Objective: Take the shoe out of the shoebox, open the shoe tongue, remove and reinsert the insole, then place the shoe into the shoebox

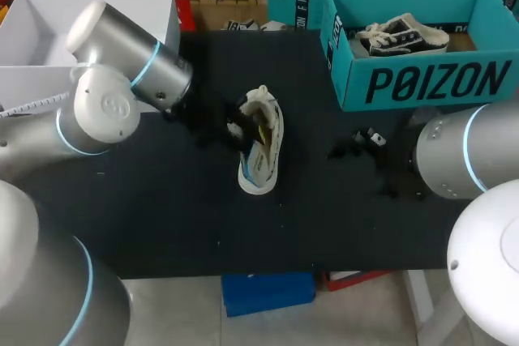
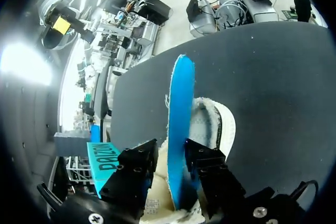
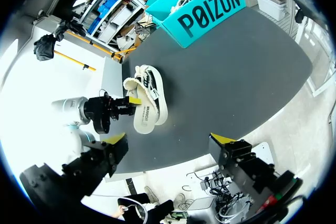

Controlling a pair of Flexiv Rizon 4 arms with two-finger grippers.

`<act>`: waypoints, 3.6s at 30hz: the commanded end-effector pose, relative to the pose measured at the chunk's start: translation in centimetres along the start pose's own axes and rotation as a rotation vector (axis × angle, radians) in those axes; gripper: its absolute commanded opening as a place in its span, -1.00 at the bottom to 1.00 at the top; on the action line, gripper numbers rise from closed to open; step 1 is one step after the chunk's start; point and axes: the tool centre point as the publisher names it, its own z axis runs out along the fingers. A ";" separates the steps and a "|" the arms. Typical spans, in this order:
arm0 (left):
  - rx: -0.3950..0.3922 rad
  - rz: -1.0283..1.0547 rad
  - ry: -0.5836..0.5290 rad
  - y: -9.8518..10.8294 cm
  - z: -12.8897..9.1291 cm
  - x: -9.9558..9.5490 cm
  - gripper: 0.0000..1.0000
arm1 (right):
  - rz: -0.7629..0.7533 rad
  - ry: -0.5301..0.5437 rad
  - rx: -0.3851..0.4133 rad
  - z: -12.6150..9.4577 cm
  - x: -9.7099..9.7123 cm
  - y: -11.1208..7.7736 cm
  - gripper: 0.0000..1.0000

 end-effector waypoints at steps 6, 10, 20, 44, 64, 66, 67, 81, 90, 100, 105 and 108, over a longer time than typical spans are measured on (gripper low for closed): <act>0.046 -0.015 0.034 0.0 0.0 0.0 -1.00 | 0.004 -0.003 -0.023 0.6 0.3 -0.5 1.00; 0.058 -0.024 0.038 -0.2 0.0 0.3 -1.00 | 0.004 -0.003 -0.023 0.6 0.3 -0.5 1.00; 0.035 -0.026 -0.052 -1.3 -0.4 -0.4 -1.00 | 0.004 -0.003 -0.023 0.6 0.3 -0.5 1.00; -0.008 -0.079 -0.181 -3.4 -1.2 -0.4 -1.00 | 0.004 -0.003 -0.023 0.6 0.3 -0.5 1.00; -0.033 -0.099 -0.123 0.0 -0.6 0.8 -1.00 | 0.004 -0.003 -0.023 0.6 0.3 -0.5 1.00; -0.032 -0.088 -0.125 0.2 -0.5 0.5 -1.00 | 0.004 -0.003 -0.023 0.6 0.3 -0.5 1.00; -0.034 -0.082 -0.132 0.2 -0.4 0.4 -1.00 | 0.004 -0.003 -0.023 0.6 0.3 -0.5 1.00; -0.104 0.006 -0.190 0.5 -0.8 0.5 -1.00 | 0.004 -0.003 -0.023 0.6 0.3 -0.5 1.00; -0.151 0.021 -0.126 2.0 -0.9 2.1 -1.00 | 0.004 -0.003 -0.023 0.6 0.3 -0.5 1.00; -0.185 0.004 -0.063 4.0 0.0 2.1 -1.00 | 0.004 -0.003 -0.023 0.6 0.3 -0.5 1.00; -0.186 -0.016 -0.033 4.6 0.8 2.3 -1.00 | 0.004 -0.003 -0.023 0.6 0.3 -0.5 1.00; -0.198 -0.027 -0.024 5.2 1.1 2.4 -1.00 | 0.004 -0.003 -0.023 0.6 0.3 -0.5 1.00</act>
